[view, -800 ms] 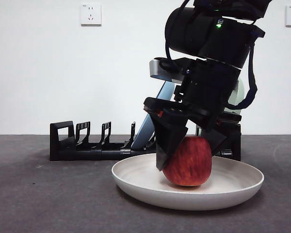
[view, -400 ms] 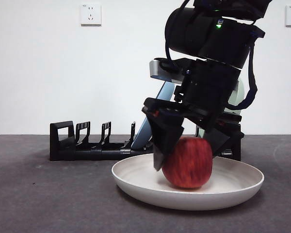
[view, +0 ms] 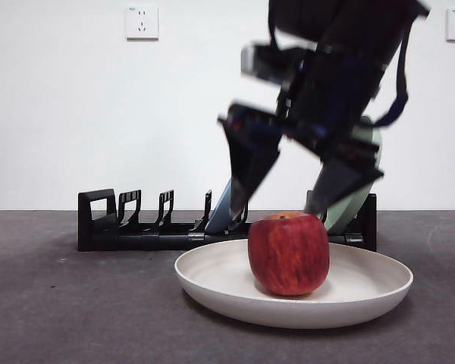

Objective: Take the yellow plate from the plate rack,put the plate on the table,take the apple from the table,put the apple in the plate

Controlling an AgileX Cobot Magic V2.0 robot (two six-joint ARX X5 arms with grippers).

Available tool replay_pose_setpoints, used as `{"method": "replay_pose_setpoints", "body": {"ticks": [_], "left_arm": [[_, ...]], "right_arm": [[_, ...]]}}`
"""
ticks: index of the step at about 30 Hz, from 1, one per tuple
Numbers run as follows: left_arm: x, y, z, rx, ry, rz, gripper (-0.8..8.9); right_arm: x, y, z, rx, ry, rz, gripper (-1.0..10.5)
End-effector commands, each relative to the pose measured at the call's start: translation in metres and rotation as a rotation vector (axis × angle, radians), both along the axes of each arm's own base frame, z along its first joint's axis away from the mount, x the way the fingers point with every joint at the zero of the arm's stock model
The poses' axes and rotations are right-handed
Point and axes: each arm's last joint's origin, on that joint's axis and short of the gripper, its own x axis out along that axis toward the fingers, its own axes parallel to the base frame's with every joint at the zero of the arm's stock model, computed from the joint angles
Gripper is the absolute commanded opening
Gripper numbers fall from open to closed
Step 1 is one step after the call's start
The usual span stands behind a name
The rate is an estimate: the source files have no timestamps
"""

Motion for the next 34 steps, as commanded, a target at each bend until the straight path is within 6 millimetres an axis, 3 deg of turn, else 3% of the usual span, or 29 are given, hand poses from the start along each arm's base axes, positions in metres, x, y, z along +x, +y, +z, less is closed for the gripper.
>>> {"method": "replay_pose_setpoints", "body": {"ticks": [1,4,8,12,19,26,29,34], "left_arm": [[0.009,-0.005,-0.005,0.017,0.021,-0.012,2.16],[0.019,-0.01,-0.01,0.031,0.048,-0.012,2.16],[0.033,-0.016,-0.017,0.047,0.078,-0.013,2.07],[0.047,-0.023,-0.025,0.069,0.109,-0.017,-0.21],[0.066,-0.033,-0.027,0.067,0.056,-0.03,-0.09],[0.064,-0.032,-0.029,0.032,-0.022,-0.027,-0.09],[0.054,-0.027,-0.048,0.007,-0.073,-0.025,-0.09],[0.031,-0.016,-0.094,-0.023,-0.118,-0.014,-0.09]], "right_arm": [[-0.004,-0.004,0.019,0.046,-0.049,-0.005,5.0],[-0.011,-0.012,0.039,0.093,-0.107,-0.01,4.6],[-0.021,-0.026,0.067,0.153,-0.192,-0.018,2.1],[-0.032,-0.046,0.095,0.213,-0.287,-0.045,-0.2],[-0.049,-0.095,0.134,0.291,-0.449,-0.181,-0.1],[-0.066,-0.125,0.145,0.267,-0.514,-0.258,-0.1],[-0.073,-0.128,0.139,0.294,-0.558,-0.257,-0.1],[-0.081,-0.132,0.111,0.341,-0.555,-0.29,-0.1]]}}
